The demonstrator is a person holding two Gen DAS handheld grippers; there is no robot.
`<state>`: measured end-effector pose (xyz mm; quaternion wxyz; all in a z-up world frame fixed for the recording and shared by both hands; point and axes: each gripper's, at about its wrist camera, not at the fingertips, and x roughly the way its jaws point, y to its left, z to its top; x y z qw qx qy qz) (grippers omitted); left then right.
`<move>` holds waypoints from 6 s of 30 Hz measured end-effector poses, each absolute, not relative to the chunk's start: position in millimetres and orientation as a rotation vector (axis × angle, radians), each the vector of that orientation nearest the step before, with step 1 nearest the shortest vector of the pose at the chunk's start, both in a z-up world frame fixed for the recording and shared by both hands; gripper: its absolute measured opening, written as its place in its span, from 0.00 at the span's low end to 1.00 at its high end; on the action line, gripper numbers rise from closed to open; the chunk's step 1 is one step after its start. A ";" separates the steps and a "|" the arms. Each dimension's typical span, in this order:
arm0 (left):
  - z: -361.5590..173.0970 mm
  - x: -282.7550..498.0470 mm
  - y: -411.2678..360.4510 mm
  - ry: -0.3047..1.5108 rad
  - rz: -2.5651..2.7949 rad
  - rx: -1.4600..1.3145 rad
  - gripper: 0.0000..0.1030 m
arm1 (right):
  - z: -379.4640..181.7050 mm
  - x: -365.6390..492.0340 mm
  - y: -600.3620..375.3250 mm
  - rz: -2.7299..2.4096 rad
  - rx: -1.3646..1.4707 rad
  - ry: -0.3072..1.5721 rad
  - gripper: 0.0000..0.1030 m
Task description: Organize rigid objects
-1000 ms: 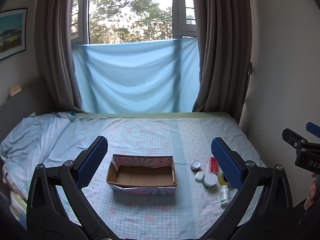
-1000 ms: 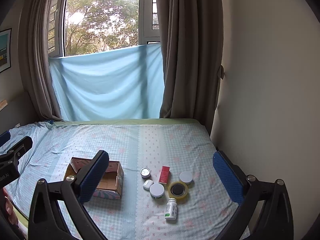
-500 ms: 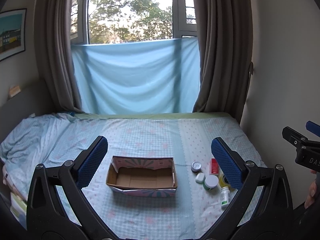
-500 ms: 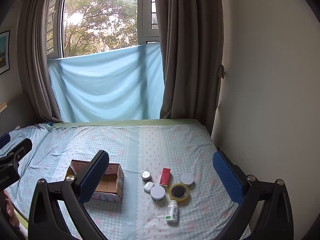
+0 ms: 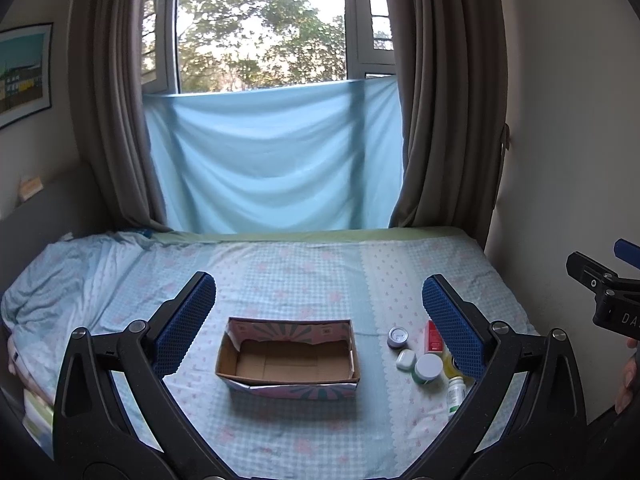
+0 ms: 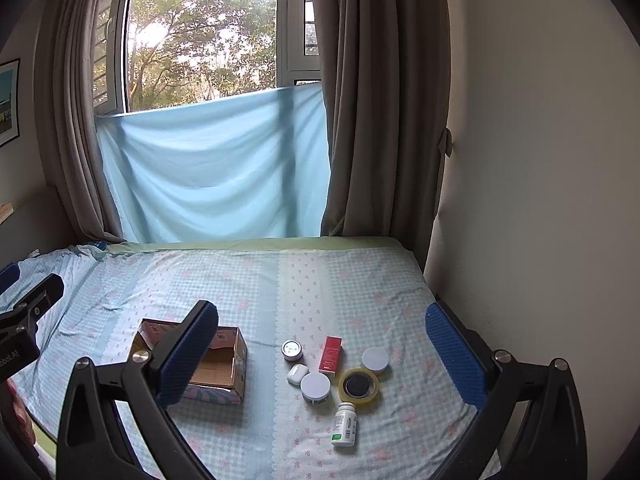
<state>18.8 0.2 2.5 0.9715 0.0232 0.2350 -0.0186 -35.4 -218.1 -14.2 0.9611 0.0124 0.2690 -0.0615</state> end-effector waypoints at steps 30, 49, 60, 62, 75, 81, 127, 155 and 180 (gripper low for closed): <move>-2.2 19.9 4.9 0.482 -0.059 0.026 1.00 | -12.4 -33.4 -219.4 -0.140 0.033 0.512 1.00; -35.6 65.5 -15.6 0.637 -0.229 0.089 1.00 | -34.5 -21.1 -230.0 -0.193 0.086 0.596 1.00; -163.4 156.5 -82.6 0.890 -0.494 0.190 0.99 | -144.6 10.3 -264.7 -0.343 0.150 0.817 1.00; -190.2 167.6 -101.2 0.921 -0.536 0.237 1.00 | -169.2 17.5 -272.1 -0.350 0.163 0.866 1.00; -368.4 225.2 -216.4 1.161 -0.862 0.589 0.99 | -340.0 68.2 -305.5 -0.300 0.207 1.261 1.00; -434.0 232.0 -247.3 1.169 -0.927 0.763 0.99 | -414.1 80.8 -307.6 -0.263 0.253 1.383 0.92; -463.2 238.7 -272.1 1.240 -0.861 0.718 0.66 | -459.4 109.4 -305.4 -0.257 0.349 1.421 0.45; -154.2 217.7 3.1 0.961 -0.405 0.167 0.66 | -134.7 150.7 -159.6 0.070 0.058 1.024 0.45; -305.0 317.2 209.5 1.240 -0.308 0.098 0.66 | -289.4 259.0 62.1 0.229 0.038 1.291 0.45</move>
